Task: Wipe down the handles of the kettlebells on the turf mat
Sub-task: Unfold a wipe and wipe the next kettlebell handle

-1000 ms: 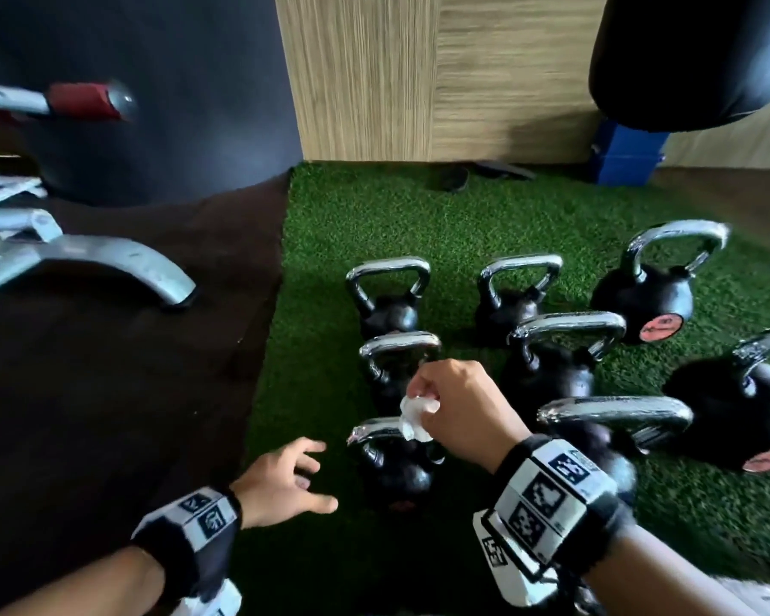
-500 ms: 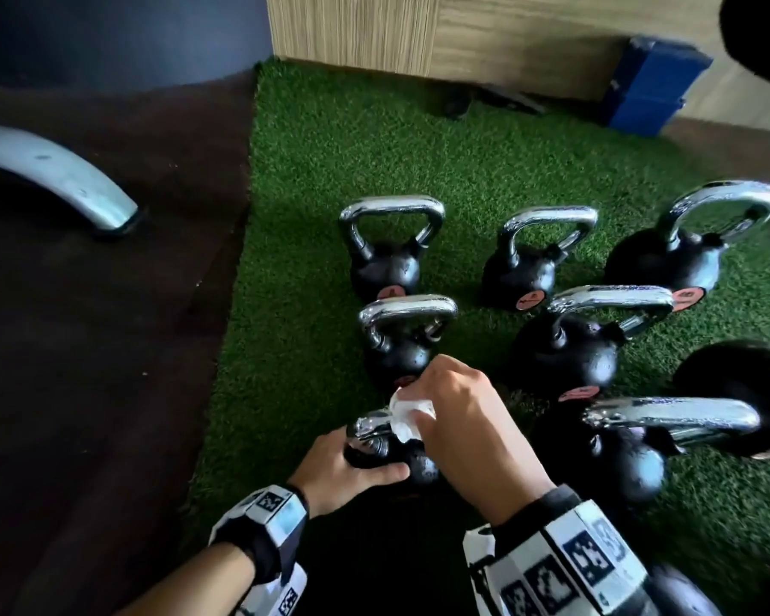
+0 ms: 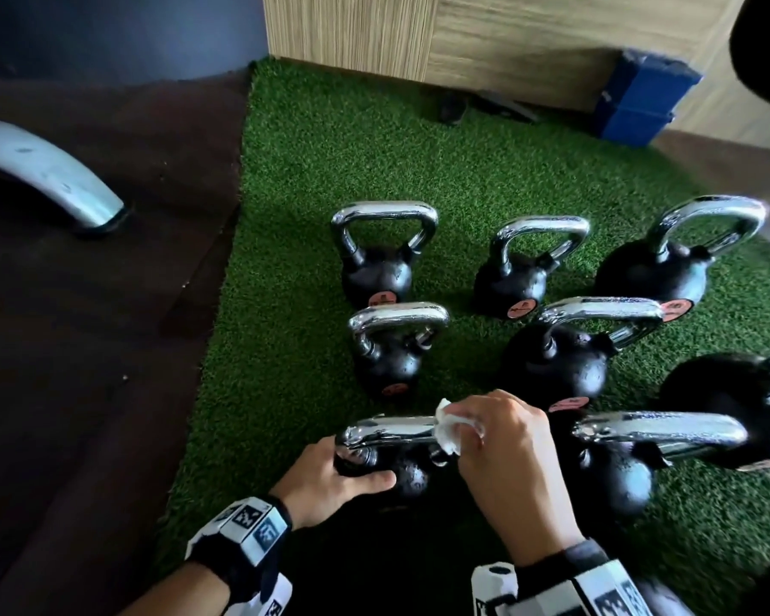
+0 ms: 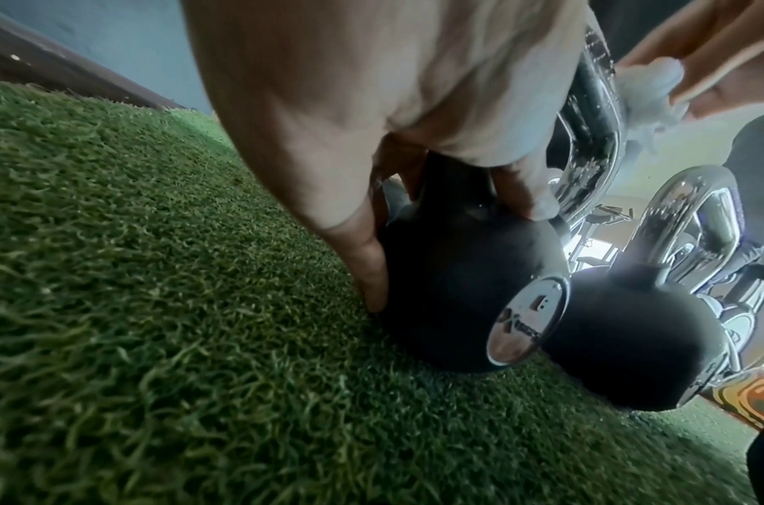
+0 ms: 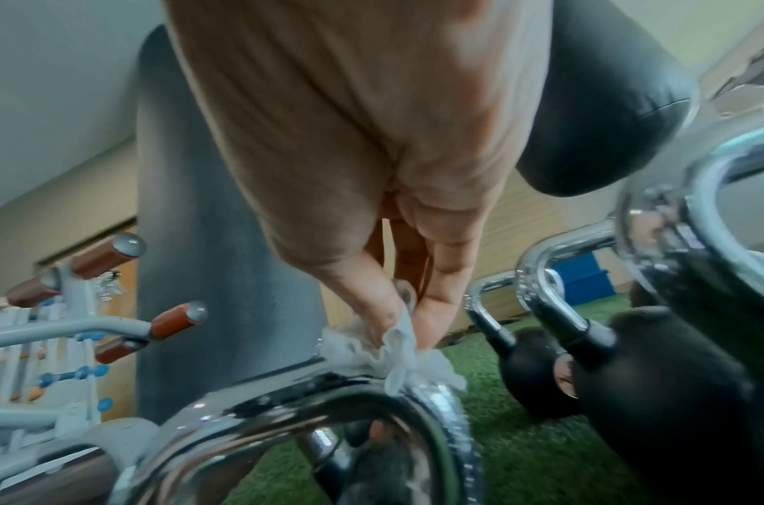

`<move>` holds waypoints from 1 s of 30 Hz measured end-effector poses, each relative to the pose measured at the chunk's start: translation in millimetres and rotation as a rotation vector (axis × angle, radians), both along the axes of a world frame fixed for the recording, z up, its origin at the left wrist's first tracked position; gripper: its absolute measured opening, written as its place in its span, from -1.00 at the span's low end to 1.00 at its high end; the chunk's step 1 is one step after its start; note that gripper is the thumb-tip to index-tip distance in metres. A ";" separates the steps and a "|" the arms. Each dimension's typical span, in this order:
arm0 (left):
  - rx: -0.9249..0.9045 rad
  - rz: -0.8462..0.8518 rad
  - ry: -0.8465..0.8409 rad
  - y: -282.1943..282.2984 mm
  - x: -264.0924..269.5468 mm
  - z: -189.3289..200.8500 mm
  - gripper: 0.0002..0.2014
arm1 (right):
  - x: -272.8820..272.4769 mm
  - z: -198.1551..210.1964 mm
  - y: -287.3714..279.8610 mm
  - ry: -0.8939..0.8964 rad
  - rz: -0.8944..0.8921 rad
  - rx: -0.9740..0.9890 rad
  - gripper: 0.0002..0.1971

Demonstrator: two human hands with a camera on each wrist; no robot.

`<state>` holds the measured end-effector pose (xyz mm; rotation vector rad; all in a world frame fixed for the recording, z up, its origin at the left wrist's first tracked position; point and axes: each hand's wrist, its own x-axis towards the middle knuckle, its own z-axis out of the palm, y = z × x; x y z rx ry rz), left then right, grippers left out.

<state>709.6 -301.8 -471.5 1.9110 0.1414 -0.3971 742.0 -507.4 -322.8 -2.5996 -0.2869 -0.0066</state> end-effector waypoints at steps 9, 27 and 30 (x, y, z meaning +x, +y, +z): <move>-0.012 -0.033 0.021 -0.1 -2.2 3.6 -0.60 | 9.9 -12.9 -6.7 0.028 -0.103 -0.009 -0.83; 0.244 -0.301 0.085 18.4 3.5 23.1 -0.45 | 31.2 -62.5 -21.6 0.262 -0.222 0.111 -0.68; 0.373 -0.319 -0.012 44.5 7.9 41.8 -0.49 | 32.0 -40.7 -31.9 0.064 -0.279 0.184 -0.89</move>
